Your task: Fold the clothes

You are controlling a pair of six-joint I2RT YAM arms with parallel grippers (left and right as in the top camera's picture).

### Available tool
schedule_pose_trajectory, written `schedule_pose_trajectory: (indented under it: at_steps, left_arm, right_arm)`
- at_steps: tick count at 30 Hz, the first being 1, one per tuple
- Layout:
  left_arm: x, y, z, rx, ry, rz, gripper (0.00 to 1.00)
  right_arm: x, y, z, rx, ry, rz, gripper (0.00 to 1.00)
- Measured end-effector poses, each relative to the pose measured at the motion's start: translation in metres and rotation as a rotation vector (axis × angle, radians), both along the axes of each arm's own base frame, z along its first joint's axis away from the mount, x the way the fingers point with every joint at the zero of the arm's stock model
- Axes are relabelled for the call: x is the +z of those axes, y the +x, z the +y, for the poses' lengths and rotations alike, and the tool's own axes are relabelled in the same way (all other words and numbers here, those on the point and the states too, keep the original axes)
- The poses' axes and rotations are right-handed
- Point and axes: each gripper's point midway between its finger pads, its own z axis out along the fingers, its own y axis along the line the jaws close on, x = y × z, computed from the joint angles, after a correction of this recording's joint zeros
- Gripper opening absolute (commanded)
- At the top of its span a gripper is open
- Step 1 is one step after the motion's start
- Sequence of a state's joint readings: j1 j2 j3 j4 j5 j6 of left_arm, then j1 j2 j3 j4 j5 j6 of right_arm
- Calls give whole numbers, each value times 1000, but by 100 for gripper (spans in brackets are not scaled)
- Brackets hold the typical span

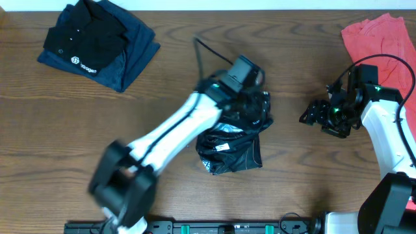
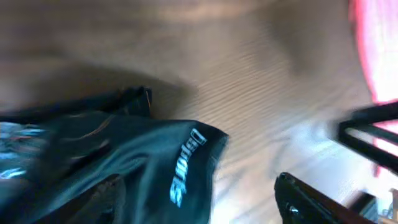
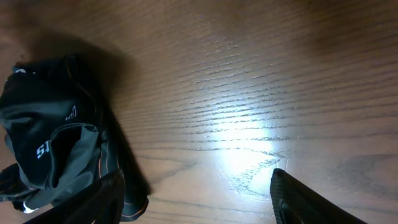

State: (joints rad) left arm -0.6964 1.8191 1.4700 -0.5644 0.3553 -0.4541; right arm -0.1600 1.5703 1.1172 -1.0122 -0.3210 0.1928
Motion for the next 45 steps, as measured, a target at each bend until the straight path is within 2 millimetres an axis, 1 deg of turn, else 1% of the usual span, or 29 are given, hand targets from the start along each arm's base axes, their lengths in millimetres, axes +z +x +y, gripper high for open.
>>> schedule_pose_trajectory:
  at_steps: [1,3,4,5,6,7,9,10,11,13,14,16,21,23,26,28,33,37,41,43,44,45]
  left_arm:
    - [14,-2,8,6,-7,-13,83]
    - [38,-10,31,25,0,-12,83]
    - [46,-14,43,38,9,-7,83]
    - [51,-19,60,58,29,12,83]
    - [53,-24,76,78,55,36,83]
    - [53,-28,94,101,88,69,83]
    - [46,-38,129,138,161,144,83]
    - [43,-39,141,151,182,169,83]
    - [37,-42,157,165,213,209,84]
    - [26,-45,172,169,238,243,84]
    - [19,-47,176,166,247,259,83]
    - [1,-51,177,144,255,283,83]
    - [-44,-60,163,87,194,344,83]
    - [-59,-67,158,69,162,382,83]
    - [-72,-77,148,28,100,434,84]
    - [-76,-80,141,9,62,455,84]
    - [-72,-73,130,-26,-6,422,83]
    - [-71,-76,125,-56,-14,413,83]
    - [-70,-79,114,-98,-22,391,83]
    - [-70,-81,109,-116,-20,381,75]
    - [-71,-82,107,-119,-13,378,70]
    - [-72,-82,106,-124,-3,372,61]
  right_arm:
    - [0,0,0,0,0,0,73]
    - [0,0,0,0,0,2,73]
    - [0,-1,0,0,1,4,73]
    - [0,-2,0,0,1,6,73]
    - [0,-2,0,0,1,9,73]
    - [0,-2,0,0,1,9,73]
    - [0,-2,0,0,1,8,73]
    - [0,-2,0,0,1,8,73]
    - [0,-1,0,0,0,5,73]
    - [0,1,0,0,-1,-5,73]
    - [0,3,0,0,-1,-11,73]
    - [1,4,0,0,-2,-18,73]
    - [1,4,0,1,2,-19,73]
    - [1,4,0,1,2,-19,73]
    - [1,4,0,1,3,-19,72]
    - [1,4,0,1,3,-19,72]
    - [1,4,1,1,5,-19,73]
    - [1,4,1,1,5,-17,73]
    - [1,4,1,1,5,-16,73]
    - [1,3,1,1,5,-14,72]
    - [1,3,1,1,6,-13,72]
    - [1,2,1,1,6,-10,72]
